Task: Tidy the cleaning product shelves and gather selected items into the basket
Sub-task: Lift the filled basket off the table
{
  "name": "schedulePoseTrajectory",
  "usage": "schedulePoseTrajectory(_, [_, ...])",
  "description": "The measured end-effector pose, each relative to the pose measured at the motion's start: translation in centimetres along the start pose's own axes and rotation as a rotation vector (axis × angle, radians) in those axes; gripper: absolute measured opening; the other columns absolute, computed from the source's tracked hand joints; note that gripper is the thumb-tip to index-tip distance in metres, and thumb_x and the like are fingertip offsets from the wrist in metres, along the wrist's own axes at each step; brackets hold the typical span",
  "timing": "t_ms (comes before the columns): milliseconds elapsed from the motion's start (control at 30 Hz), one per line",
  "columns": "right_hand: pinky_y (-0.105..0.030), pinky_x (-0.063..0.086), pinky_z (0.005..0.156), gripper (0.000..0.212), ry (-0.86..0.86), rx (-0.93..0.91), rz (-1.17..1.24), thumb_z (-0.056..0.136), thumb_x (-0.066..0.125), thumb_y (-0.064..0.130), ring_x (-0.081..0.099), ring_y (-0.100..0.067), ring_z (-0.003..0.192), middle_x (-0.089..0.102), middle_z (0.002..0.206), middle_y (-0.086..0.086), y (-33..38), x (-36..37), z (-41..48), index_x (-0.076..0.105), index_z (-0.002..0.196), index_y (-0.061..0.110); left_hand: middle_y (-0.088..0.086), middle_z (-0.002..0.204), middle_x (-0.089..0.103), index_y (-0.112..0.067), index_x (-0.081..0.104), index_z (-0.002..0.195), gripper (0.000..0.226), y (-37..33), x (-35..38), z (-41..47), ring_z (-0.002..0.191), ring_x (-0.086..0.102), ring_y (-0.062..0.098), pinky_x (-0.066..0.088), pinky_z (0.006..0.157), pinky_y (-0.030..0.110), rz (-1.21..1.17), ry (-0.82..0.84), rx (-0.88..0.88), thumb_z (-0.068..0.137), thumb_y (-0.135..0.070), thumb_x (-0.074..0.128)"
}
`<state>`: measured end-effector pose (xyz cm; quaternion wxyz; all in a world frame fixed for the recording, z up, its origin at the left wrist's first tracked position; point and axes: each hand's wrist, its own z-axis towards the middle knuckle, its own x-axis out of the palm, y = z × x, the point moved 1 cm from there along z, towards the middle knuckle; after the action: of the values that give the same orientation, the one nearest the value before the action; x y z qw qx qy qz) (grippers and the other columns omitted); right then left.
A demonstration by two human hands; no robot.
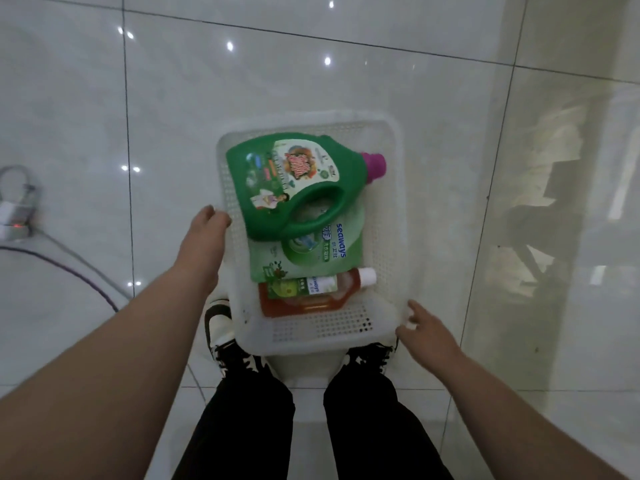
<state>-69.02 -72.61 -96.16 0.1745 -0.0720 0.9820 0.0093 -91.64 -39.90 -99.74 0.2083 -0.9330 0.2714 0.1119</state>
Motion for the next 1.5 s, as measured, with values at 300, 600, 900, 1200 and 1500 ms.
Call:
schedulePoseTrajectory(300, [-0.043, 0.056, 0.086, 0.074, 0.069, 0.232, 0.69, 0.09, 0.056, 0.012, 0.063, -0.027, 0.09, 0.067, 0.122, -0.009, 0.6, 4.0, -0.6, 0.034, 0.157, 0.036, 0.004, 0.101, 0.067, -0.027, 0.06, 0.111, 0.031, 11.1, -0.7, -6.8, 0.082, 0.062, 0.027, 0.045, 0.066, 0.031, -0.007, 0.169, -0.395, 0.088, -0.046, 0.05])
schedulePoseTrajectory(600, [-0.029, 0.043, 0.063, 0.075, 0.08, 0.215, 0.76, 0.09, 0.052, 0.009, 0.042, -0.016, 0.067, 0.039, 0.083, 0.006, 4.8, 0.5, 1.1, 0.032, 0.159, 0.03, 0.021, 0.133, 0.056, -0.027, 0.034, 0.15, 0.068, 7.8, 0.2, -4.1, 0.085, 0.061, 0.034, 0.051, 0.062, 0.037, -0.047, 0.177, -0.315, 0.083, -0.036, 0.044])
schedulePoseTrajectory(900, [-0.029, 0.034, 0.057, 0.014, 0.054, 0.096, 0.725, 0.086, 0.051, 0.012, 0.028, -0.018, 0.061, 0.038, 0.078, -0.001, 15.0, -7.8, 4.0, 0.049, 0.084, 0.025, 0.0, 0.17, 0.017, -0.047, 0.017, 0.159, 0.072, -5.7, 0.2, 0.0, 0.121, 0.052, 0.052, 0.043, 0.094, 0.05, 0.11, 0.235, -0.204, 0.092, -0.038, 0.044])
schedulePoseTrajectory(1200, [-0.043, 0.045, 0.108, 0.091, 0.084, 0.085, 0.755, 0.088, 0.059, 0.016, 0.042, -0.027, 0.138, 0.032, 0.162, -0.002, 22.6, -14.3, 6.6, 0.014, 0.164, 0.035, 0.01, 0.169, 0.015, -0.046, 0.016, 0.157, 0.091, -17.2, 2.0, 4.2, 0.123, 0.046, 0.062, 0.037, 0.105, 0.067, 0.123, 0.262, -0.217, 0.074, -0.041, 0.052])
schedulePoseTrajectory(1500, [-0.04, 0.047, 0.089, 0.09, -0.084, 0.138, 0.758, 0.085, 0.062, 0.019, 0.056, -0.027, 0.114, 0.053, 0.136, -0.008, 29.5, -19.6, 7.7, 0.018, 0.162, 0.034, 0.011, 0.163, 0.027, -0.043, 0.021, 0.156, 0.076, -30.2, 5.0, 7.0, 0.122, 0.048, 0.062, 0.032, 0.109, 0.069, 0.293, 0.343, -0.162, 0.087, -0.032, 0.05])
